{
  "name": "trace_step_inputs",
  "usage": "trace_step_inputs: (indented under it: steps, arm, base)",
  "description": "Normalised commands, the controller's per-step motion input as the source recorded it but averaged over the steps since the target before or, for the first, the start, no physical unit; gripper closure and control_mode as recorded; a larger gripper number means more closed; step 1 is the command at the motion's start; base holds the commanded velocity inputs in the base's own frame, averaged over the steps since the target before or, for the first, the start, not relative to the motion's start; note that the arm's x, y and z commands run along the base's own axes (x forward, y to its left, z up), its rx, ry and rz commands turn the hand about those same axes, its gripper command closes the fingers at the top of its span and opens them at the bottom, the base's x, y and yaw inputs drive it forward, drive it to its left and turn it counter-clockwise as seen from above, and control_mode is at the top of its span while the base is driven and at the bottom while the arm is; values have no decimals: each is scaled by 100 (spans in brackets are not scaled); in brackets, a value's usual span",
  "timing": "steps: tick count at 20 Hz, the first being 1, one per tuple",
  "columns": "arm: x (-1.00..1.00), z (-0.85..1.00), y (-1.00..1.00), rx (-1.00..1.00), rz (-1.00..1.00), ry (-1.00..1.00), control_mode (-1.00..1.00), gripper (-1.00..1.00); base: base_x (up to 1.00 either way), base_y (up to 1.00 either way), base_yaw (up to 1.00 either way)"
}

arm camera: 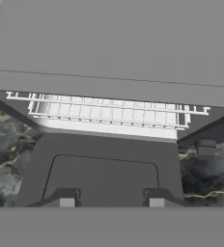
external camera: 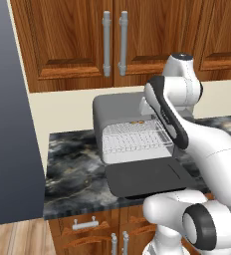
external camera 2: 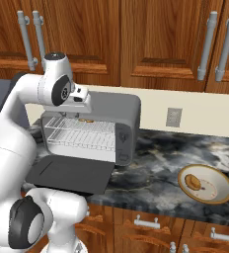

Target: Pick up the heated bread from the toaster oven and place it in the bowl. Then move the bread bowl to the dining counter.

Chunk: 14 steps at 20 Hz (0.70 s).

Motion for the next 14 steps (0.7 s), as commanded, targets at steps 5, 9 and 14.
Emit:
trace_step_inputs:
  steps: [5, 9, 14]
  arm:
    - [-8, -20, 8, -1, 0, -2, -100, -100]
    - [-30, -90, 52, 0, -1, -20, -100, -100]
    - [-30, -44, 69, -12, -5, -41, -100, -100]
  base:
    - [0, 0, 0]
    - [0, 0, 0]
    - [0, 0, 0]
